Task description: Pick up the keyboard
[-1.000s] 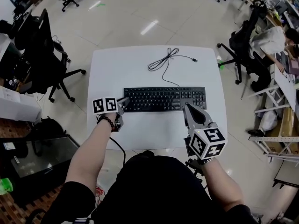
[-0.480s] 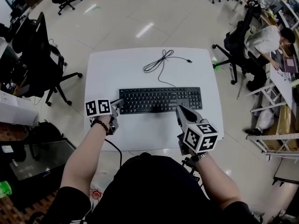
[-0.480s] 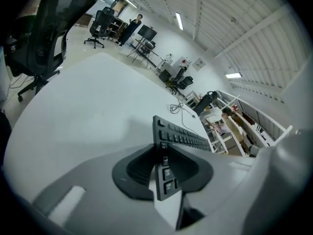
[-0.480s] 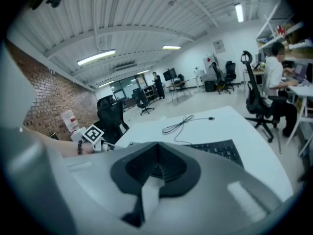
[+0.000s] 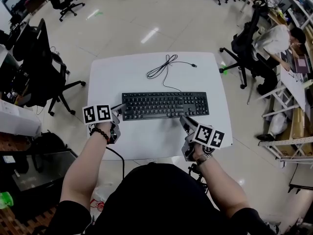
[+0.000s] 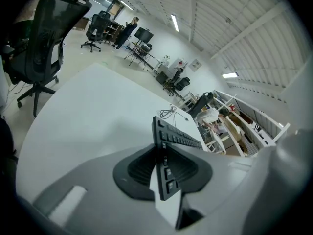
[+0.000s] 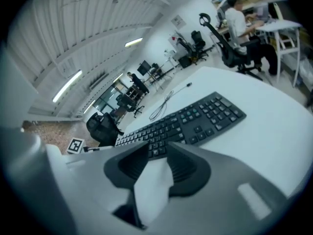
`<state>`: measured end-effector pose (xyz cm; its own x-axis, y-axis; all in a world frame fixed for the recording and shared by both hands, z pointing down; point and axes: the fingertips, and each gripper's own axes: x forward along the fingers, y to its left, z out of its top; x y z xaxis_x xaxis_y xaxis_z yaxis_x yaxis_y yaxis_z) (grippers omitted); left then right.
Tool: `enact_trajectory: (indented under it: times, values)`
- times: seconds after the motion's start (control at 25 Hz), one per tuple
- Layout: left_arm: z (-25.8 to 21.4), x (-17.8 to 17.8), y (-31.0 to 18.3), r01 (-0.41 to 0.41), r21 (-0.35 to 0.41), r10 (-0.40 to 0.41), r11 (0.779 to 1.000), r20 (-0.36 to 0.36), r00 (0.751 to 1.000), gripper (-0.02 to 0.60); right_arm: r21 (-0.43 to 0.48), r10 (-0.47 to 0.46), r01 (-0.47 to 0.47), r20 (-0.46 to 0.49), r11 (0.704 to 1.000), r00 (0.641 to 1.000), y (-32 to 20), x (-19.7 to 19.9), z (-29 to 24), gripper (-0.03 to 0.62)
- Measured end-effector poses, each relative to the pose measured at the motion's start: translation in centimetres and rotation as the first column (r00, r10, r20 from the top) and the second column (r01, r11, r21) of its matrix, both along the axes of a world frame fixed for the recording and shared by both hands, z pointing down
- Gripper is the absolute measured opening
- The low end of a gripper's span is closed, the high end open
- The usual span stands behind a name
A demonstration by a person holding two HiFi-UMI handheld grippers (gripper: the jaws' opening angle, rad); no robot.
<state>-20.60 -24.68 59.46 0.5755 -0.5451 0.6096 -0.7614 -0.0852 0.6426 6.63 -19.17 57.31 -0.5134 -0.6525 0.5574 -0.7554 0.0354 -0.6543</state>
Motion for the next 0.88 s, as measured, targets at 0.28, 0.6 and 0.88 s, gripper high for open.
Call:
enact_trajectory:
  times: [0.28, 0.6, 0.88]
  values:
    - [-1.6, 0.4, 0.1, -0.007, 0.002, 0.007, 1.000, 0.016, 1.000, 0.077, -0.151, 0.167, -0.139, 0.189, 0.979, 0.968, -0.3, 1.3, 4.5, 0.176]
    - [-2.3, 0.6, 0.2, -0.009, 0.000, 0.009, 1.000, 0.031, 0.999, 0.077, -0.206, 0.328, -0.267, 0.370, 0.941, 0.869, -2.2, 2.0, 7.8, 0.218]
    - [-2.5, 1.0, 0.5, -0.010, -0.001, 0.010, 1.000, 0.036, 0.999, 0.075, -0.196, 0.407, -0.358, 0.484, 0.913, 0.775, -4.5, 3.5, 8.5, 0.216]
